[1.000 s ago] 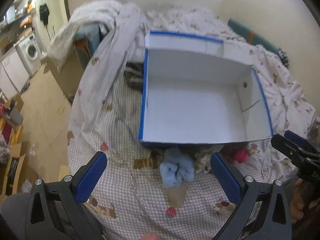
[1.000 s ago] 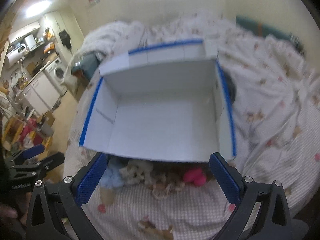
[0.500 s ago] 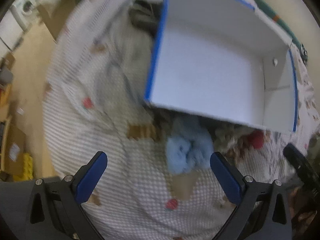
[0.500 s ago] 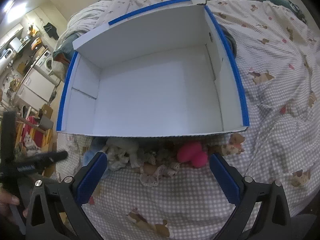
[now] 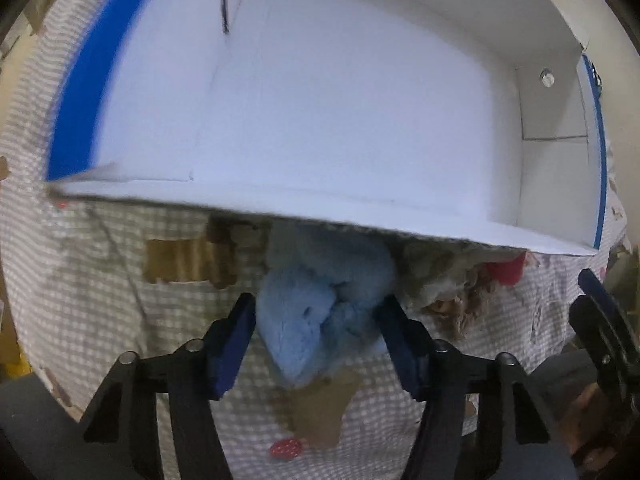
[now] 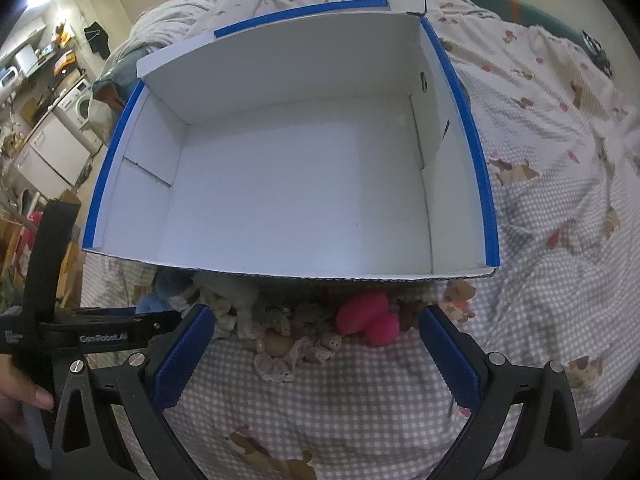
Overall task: Organize soft objects
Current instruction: 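Lower the left gripper onto the light-blue sock bundle and close it, then lift the blue sock bundle with the left gripper and carry it over the box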
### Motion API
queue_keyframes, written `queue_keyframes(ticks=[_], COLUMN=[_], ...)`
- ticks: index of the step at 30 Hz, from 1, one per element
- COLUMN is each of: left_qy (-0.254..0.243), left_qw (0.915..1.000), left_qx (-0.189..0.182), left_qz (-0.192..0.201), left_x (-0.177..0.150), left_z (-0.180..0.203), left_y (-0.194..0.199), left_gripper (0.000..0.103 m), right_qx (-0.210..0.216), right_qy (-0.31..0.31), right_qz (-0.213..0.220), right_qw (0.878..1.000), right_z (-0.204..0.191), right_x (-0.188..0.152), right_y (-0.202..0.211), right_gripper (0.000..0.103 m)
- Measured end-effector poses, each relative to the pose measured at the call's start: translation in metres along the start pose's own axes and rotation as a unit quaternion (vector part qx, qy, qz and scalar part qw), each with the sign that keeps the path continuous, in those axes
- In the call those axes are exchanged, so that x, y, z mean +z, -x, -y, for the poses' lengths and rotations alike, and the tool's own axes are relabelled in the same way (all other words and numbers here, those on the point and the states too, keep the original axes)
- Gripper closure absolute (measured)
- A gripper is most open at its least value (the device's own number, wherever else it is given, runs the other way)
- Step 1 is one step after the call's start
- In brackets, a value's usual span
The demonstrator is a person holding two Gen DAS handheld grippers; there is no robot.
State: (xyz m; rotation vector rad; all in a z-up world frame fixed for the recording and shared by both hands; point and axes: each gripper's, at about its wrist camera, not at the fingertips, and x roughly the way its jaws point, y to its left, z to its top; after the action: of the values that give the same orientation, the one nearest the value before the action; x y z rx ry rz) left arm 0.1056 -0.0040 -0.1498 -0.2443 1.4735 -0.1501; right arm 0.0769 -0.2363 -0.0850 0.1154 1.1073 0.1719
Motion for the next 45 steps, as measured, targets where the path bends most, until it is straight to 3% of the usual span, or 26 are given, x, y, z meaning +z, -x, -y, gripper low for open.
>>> queue_keyframes(ticks=[3,5,8,16,22,24,28,30,35,37,41,42,44,45], left_qy=[-0.002,0.001,-0.005,-0.01,-0.025,-0.02,-0.003,0.005,0.001,0.001,0.002,0.002,0.001,0.001], left_qw=[0.9998,0.9993,0.999,0.9991,0.9976,0.9964,0.9953,0.9962,0.9961,0.9962,0.9967,0.9969,0.997,0.9971], left_qx=[-0.012,-0.027,-0.039,-0.036,0.009,0.025,0.034,0.024,0.018,0.016,0.005,0.002,0.004,0.004], left_qz=[-0.018,-0.026,-0.02,0.02,0.064,0.078,0.09,0.084,0.087,0.086,0.081,0.078,0.077,0.076], left_x=[-0.001,-0.003,-0.007,-0.021,-0.03,-0.037,-0.042,-0.041,-0.04,-0.041,-0.042,-0.042,-0.043,-0.043], left_z=[0.003,0.005,0.009,0.002,-0.01,-0.016,-0.031,-0.032,-0.027,-0.027,-0.026,-0.025,-0.025,-0.024], left_y=[-0.013,-0.018,-0.015,0.032,0.085,0.094,0.093,0.09,0.089,0.088,0.086,0.086,0.085,0.084], left_gripper=[0.059,0.079,0.091,0.094,0.094,0.094,0.094,0.094,0.094,0.094,0.094,0.094,0.094,0.094], right_qx=[-0.002,-0.003,-0.006,0.018,0.129,0.167,0.2,0.198,0.201,0.205,0.188,0.181,0.176,0.177], right_qy=[0.003,0.001,-0.002,-0.024,-0.025,-0.032,-0.042,-0.039,-0.064,-0.075,-0.082,-0.08,-0.076,-0.075], right_qz=[0.0,-0.002,0.001,-0.001,-0.048,-0.076,-0.133,-0.147,-0.176,-0.189,-0.194,-0.189,-0.184,-0.18], right_qw=[1.0,1.0,1.0,1.0,0.99,0.983,0.97,0.968,0.962,0.957,0.959,0.962,0.964,0.965], right_z=[-0.001,0.001,0.002,0.01,-0.005,-0.016,-0.039,-0.049,-0.06,-0.066,-0.073,-0.075,-0.075,-0.076], right_x=[0.0,0.0,0.0,-0.002,-0.01,-0.017,-0.033,-0.038,-0.046,-0.053,-0.065,-0.066,-0.064,-0.064], right_y=[-0.001,-0.001,0.0,0.003,-0.004,-0.012,-0.036,-0.045,-0.065,-0.075,-0.09,-0.091,-0.092,-0.092], right_gripper=[0.0,0.0,0.0,0.0,0.0,0.014,0.025,0.033,0.038,0.049,0.054,0.064,0.072,0.082])
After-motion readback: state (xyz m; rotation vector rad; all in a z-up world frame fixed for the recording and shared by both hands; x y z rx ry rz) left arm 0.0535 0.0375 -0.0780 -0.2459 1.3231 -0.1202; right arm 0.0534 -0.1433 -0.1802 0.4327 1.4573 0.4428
